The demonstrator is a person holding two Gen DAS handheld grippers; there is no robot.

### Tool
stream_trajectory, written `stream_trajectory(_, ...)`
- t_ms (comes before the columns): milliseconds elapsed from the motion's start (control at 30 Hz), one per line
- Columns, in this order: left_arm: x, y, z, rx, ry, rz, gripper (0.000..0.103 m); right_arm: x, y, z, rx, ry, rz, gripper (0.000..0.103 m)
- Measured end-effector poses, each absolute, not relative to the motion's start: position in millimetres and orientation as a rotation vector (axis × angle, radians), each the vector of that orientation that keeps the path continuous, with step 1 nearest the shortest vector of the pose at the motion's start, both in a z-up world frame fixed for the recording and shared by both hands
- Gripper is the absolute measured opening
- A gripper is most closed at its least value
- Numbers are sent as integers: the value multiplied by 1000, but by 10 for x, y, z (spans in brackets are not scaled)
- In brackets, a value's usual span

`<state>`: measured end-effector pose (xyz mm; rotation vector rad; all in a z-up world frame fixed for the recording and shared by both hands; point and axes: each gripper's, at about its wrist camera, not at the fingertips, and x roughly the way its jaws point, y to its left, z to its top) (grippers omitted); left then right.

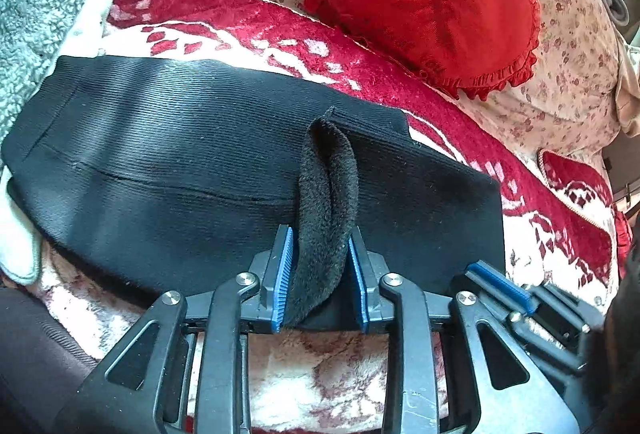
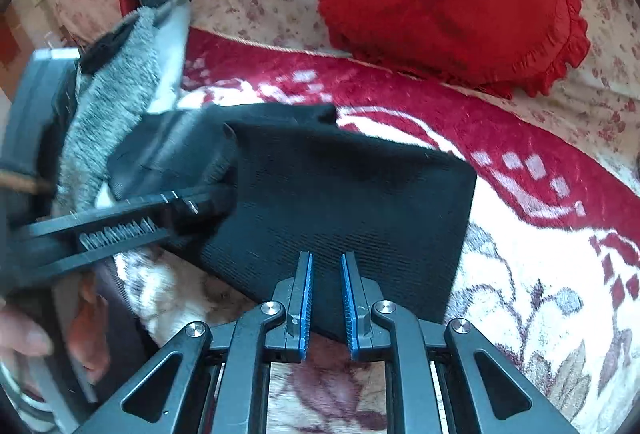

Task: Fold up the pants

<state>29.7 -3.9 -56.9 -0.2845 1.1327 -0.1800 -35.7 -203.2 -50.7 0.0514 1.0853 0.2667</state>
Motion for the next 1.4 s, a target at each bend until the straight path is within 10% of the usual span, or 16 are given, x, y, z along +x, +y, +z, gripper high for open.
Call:
stream_trajectory(400,110,266,-390,-303,1096,-121,49,-147,-1747,-327,83,1048,324,13)
stream_trajectory(1400,-187,937,-369,-539,1101,-68,66,76,-1355,-626,-22,1134,325,16)
